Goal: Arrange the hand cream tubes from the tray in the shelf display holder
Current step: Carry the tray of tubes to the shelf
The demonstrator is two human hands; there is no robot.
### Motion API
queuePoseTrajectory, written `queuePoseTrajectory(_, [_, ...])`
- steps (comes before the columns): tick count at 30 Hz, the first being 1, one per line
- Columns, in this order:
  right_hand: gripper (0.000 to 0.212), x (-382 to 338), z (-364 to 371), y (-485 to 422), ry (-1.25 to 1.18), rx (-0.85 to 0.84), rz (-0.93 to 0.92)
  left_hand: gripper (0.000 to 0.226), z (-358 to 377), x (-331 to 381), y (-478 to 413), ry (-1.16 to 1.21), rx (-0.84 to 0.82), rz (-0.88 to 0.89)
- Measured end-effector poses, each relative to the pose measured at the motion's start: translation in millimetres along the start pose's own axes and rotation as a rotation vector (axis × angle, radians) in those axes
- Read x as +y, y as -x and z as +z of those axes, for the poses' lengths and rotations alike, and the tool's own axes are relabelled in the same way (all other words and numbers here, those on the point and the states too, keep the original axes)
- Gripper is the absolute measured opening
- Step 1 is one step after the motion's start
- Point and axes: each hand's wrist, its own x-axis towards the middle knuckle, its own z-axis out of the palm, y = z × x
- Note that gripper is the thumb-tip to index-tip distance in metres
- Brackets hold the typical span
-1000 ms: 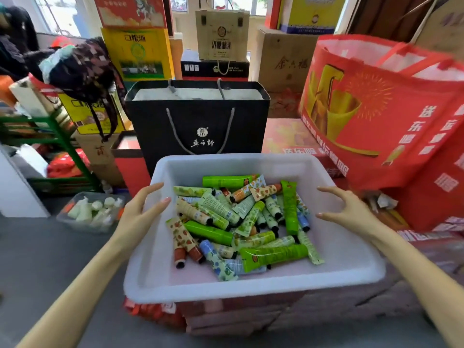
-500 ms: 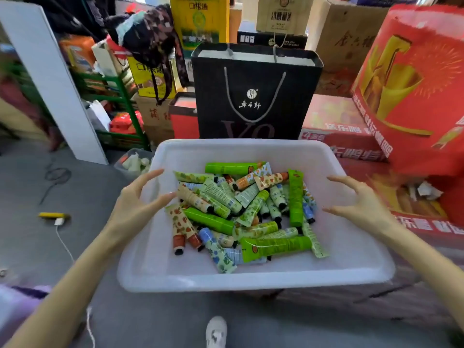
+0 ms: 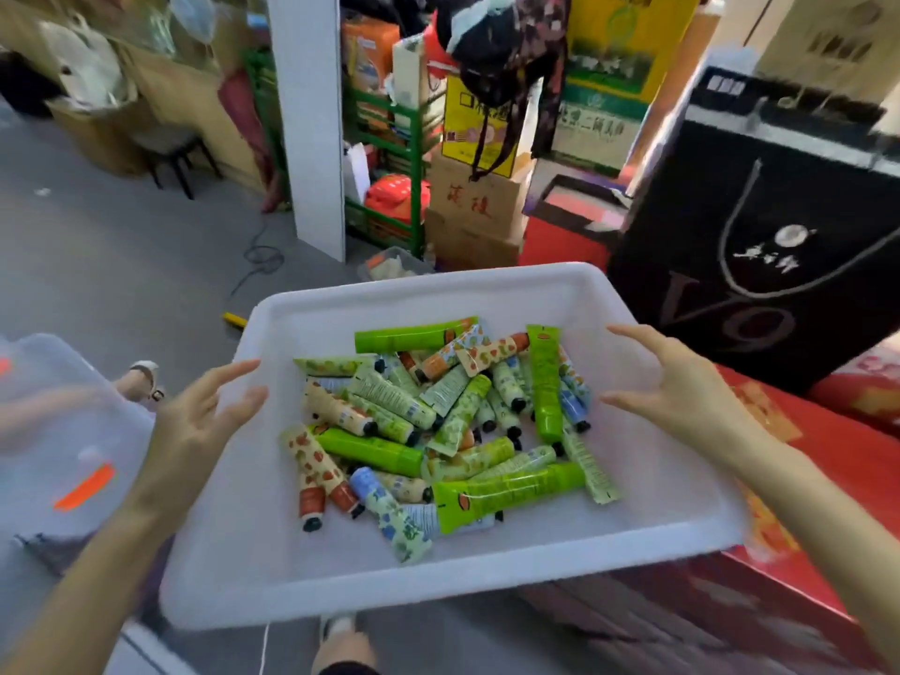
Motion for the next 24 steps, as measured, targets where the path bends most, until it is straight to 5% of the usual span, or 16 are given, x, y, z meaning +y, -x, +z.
queuePoseTrajectory(7, [0.076,-110.7,90.5,-152.6,-0.056,-0.063,-0.080,0.038,-106.2,-63.1,-108.5,-0.070,0.089,-0.074])
queuePoseTrajectory(13, [0.071,-195.2,160.1,-248.3,-0.151,-0.066,-0.119,0.051,-191.4,-91.7,-202.0,-0.242,0.107,-0.124])
queuePoseTrajectory(24, [0.073,-298.3,257.8,-491.0,-0.195,-0.171,-0.260,0.037,-251.6,-184.5,-385.8,-0.094,0.347,-0.236])
